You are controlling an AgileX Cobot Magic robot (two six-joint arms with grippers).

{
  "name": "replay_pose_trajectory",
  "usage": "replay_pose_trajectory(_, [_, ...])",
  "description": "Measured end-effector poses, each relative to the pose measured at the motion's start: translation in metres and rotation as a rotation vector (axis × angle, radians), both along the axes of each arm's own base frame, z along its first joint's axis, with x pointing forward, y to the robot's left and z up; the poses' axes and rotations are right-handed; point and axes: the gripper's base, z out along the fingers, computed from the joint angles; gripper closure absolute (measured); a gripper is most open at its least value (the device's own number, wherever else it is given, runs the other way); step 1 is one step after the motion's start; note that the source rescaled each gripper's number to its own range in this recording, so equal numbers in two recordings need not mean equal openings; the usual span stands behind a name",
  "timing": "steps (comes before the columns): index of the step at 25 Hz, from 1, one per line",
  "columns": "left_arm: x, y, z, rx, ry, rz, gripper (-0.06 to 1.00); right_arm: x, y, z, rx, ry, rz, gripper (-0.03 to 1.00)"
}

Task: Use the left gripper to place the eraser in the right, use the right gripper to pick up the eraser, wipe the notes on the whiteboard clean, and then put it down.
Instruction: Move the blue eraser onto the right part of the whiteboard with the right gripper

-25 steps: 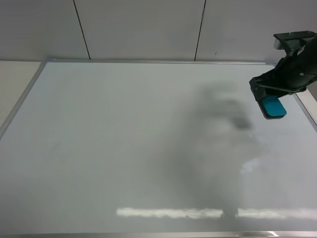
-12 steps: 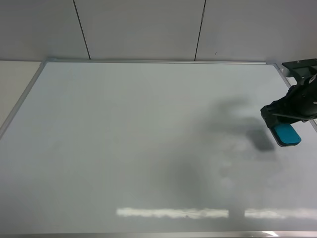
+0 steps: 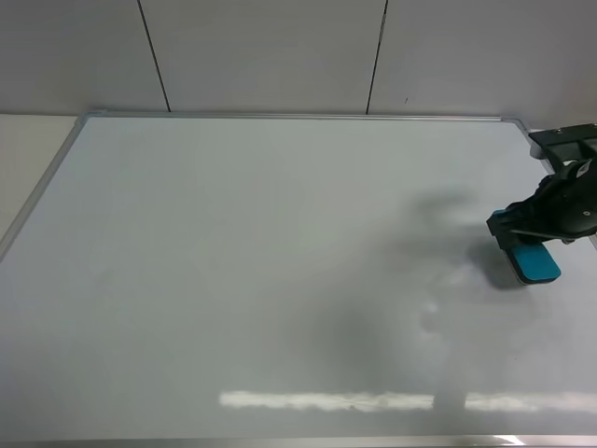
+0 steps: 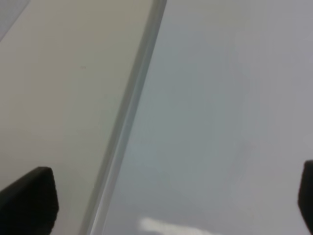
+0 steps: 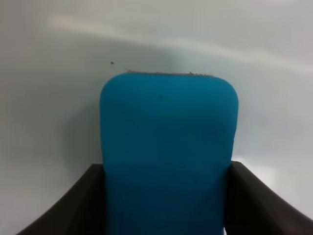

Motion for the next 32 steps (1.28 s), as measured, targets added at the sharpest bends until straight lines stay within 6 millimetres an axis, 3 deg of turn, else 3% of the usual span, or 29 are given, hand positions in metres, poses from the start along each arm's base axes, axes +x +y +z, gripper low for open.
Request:
replay_pose_trajectory(14, [0.0000, 0.0000, 0.0000, 0.000, 0.000, 0.000, -0.06, -0.0002, 0.0000, -0.0001, 0.000, 0.002, 0.000, 0.91])
replay_pose_trajectory(15, [0.0000, 0.0000, 0.0000, 0.000, 0.000, 0.000, -0.06, -0.0003, 0.0001, -0.0001, 0.001, 0.004, -0.001, 0.77])
replay_pose_trajectory(17, [0.0000, 0.0000, 0.0000, 0.000, 0.000, 0.000, -0.06, -0.0001, 0.0000, 0.0000, 0.004, 0.001, -0.008, 0.34])
replay_pose_trajectory(18, [0.0000, 0.0000, 0.0000, 0.000, 0.000, 0.000, -0.06, 0.0003, -0.0001, 0.0001, 0.005, -0.003, -0.014, 0.18])
replay_pose_trajectory(19, [0.0000, 0.0000, 0.0000, 0.000, 0.000, 0.000, -0.06, 0.0006, -0.0002, 0.0003, 0.004, -0.007, -0.016, 0.10])
replay_pose_trajectory(22, [0.0000, 0.0000, 0.0000, 0.000, 0.000, 0.000, -0.06, 0.0012, -0.0003, 0.0005, 0.005, -0.014, -0.020, -0.01])
replay_pose_trajectory(32, [0.0000, 0.0000, 0.0000, 0.000, 0.000, 0.000, -0.06, 0.0017, -0.0003, 0.0007, 0.006, -0.019, -0.022, -0.03])
